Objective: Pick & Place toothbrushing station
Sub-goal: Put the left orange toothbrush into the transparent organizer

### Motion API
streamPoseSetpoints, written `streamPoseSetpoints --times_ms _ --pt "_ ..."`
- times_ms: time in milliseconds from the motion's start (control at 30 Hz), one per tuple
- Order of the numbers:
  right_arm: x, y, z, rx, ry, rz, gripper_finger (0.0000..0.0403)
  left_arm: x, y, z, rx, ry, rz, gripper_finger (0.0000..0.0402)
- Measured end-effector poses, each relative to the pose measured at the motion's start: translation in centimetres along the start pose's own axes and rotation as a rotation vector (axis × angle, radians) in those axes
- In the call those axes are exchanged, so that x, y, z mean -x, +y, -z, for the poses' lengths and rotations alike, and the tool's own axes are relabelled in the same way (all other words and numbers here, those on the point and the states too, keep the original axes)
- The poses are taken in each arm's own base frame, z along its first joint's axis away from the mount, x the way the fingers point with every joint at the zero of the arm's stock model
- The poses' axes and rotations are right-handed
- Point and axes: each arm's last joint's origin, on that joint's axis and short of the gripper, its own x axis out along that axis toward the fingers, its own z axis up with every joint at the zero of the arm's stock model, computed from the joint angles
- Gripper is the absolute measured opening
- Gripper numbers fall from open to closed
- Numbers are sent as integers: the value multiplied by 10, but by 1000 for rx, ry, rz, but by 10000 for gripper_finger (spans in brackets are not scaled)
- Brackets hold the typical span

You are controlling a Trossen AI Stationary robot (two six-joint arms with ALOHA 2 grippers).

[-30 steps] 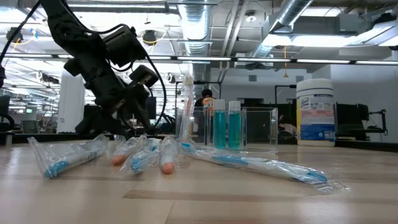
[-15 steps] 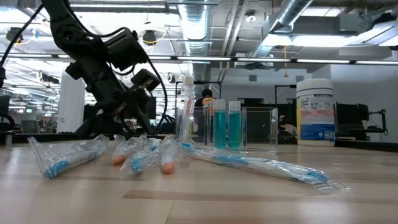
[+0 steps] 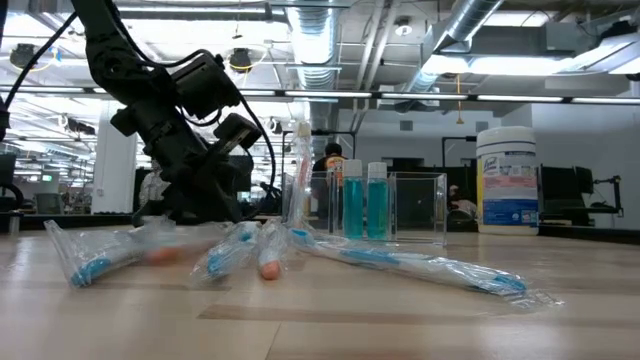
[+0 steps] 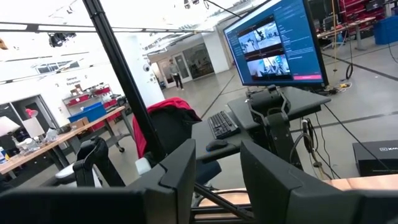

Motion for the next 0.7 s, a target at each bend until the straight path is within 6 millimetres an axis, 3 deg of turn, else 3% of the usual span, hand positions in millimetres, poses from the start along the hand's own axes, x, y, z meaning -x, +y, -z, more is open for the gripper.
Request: streamPoseSetpoints --times_ms 467,700 --pt "0 0 0 0 0 1 118 4 -22 -4 -66 -21 227 1" --pt "0 -1 0 8 0 3 118 24 -41 -1 -142 -62 328 1"
